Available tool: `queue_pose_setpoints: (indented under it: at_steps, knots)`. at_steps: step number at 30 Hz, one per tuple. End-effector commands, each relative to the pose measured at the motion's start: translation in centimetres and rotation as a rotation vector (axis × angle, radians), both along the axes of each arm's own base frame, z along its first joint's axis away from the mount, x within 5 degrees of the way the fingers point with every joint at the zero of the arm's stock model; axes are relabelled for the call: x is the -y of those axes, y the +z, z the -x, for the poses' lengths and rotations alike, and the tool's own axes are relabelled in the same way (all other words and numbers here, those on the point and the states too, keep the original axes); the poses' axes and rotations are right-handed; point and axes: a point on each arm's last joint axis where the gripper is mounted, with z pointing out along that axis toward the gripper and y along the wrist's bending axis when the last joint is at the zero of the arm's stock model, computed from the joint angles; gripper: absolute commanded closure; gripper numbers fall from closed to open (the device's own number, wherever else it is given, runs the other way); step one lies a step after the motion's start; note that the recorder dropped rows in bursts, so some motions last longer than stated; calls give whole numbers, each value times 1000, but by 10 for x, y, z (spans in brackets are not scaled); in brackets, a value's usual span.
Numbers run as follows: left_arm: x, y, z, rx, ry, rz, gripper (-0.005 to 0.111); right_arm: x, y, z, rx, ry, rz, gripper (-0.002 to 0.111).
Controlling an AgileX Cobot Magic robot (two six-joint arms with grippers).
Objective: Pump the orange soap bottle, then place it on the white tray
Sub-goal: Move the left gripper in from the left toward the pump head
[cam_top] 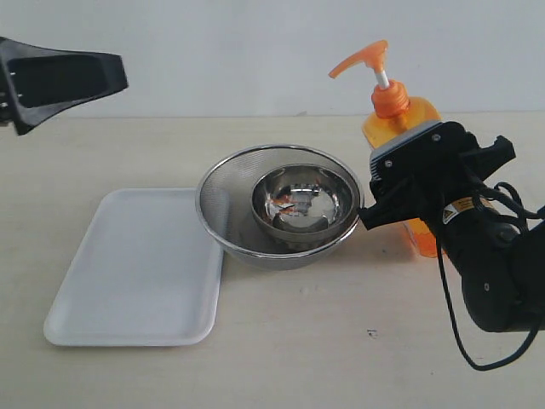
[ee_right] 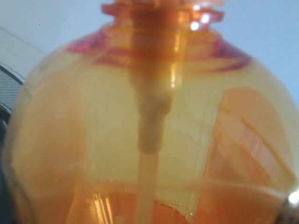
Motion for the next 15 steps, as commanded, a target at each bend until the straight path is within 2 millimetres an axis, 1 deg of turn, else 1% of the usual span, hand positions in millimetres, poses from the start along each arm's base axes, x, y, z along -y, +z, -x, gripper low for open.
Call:
queue_pose_setpoints:
  at_steps: [1,2,6,11,15]
  knots:
    - [25,-3,-26,71,-96,-78,102,0,15,0,103,-2,-23,108]
    - [36,-6,-32,72,-122,-114,102,0,15,0,103,-2,-23,108]
    - [66,-10,-52,125,-194,-225,102,0,15,0,102,-2,-30,108]
    - [100,-11,-77,168,-281,-274,102,0,15,0,97,-1,-29,108]
    - [121,-12,-93,183,-313,-271,102,0,14,0,91,-1,-29,108]
